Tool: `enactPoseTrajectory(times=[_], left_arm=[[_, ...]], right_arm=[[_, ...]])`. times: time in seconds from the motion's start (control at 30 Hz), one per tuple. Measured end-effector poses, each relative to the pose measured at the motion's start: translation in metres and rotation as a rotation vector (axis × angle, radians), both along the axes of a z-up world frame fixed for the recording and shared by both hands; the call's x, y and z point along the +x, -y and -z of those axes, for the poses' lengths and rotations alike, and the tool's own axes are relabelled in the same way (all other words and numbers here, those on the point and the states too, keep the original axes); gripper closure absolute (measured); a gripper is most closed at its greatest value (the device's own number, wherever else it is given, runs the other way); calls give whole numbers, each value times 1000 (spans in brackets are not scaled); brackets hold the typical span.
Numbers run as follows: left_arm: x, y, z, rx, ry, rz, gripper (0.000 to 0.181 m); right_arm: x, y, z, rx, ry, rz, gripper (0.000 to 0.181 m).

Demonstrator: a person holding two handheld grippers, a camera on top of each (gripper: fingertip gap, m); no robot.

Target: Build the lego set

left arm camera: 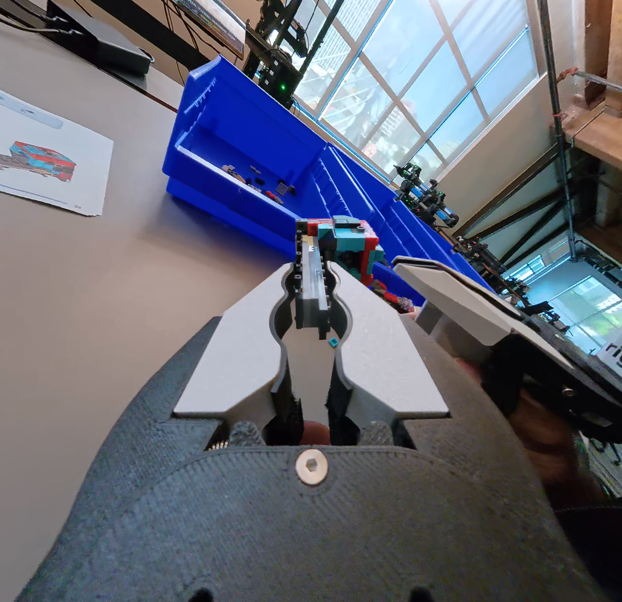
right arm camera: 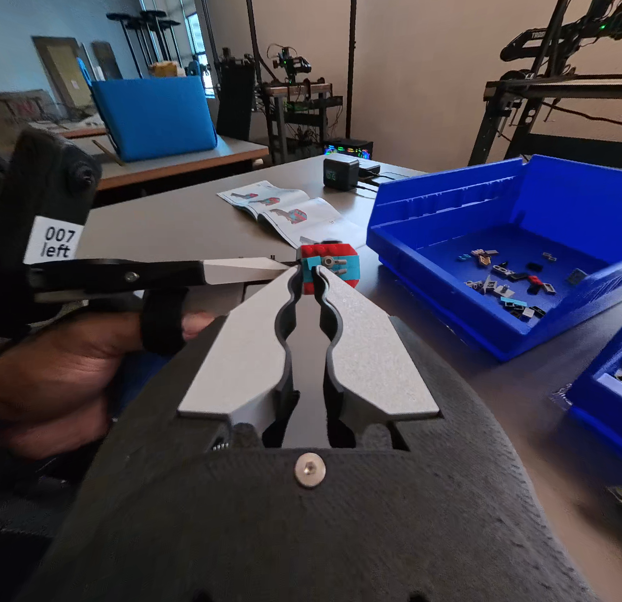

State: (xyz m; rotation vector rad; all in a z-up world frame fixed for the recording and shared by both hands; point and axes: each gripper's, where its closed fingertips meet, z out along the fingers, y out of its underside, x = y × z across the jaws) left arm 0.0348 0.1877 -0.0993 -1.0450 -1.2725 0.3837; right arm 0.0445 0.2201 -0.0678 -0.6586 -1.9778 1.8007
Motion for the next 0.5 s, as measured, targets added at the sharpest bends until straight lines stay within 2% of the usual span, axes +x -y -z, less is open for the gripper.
enactPoseTrajectory(times=[0.5], left_arm=[[5,3,-8,-227,-87,-40,166]], right_arm=[[0,4,3,89,-62,21,178]])
